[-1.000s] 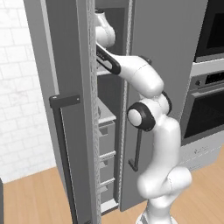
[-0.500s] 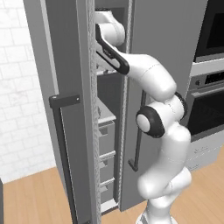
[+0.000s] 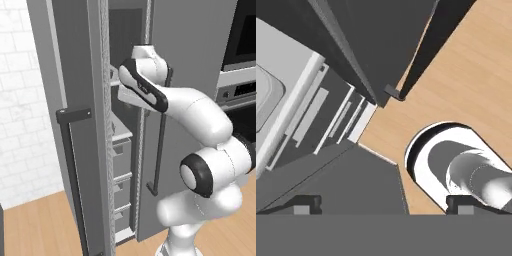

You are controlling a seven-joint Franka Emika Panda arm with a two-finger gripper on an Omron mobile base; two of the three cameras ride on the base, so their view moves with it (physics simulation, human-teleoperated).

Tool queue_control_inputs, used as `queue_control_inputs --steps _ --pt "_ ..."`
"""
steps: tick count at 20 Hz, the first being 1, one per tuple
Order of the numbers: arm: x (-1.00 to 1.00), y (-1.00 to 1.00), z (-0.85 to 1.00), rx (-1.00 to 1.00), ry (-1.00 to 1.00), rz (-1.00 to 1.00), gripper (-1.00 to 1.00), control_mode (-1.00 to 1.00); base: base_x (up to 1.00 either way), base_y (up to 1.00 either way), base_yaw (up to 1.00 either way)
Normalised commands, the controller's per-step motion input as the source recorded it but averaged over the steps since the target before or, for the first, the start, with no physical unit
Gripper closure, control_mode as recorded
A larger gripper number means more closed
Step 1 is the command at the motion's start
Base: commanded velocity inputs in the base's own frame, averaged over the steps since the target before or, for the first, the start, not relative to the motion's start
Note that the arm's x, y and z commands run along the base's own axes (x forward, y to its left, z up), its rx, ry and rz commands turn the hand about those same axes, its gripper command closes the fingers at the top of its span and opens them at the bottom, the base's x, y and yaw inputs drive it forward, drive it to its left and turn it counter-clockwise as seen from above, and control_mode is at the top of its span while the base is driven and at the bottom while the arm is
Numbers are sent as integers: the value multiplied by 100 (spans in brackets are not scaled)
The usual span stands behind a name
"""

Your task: Take the meat container that has the fish and place it on the second highest rack of the freezer. Then take the vegetable container that has the avocado and cucumber and place it on the highest rack of the freezer.

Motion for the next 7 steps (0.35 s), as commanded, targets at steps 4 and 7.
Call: queue_control_inputs --steps 4,7 --pt "-100 -48 -38 -3 15 30 -100 -100 0 0 0" --pt "-100 -31 -27 -10 15 34 -100 -100 0 0 0"
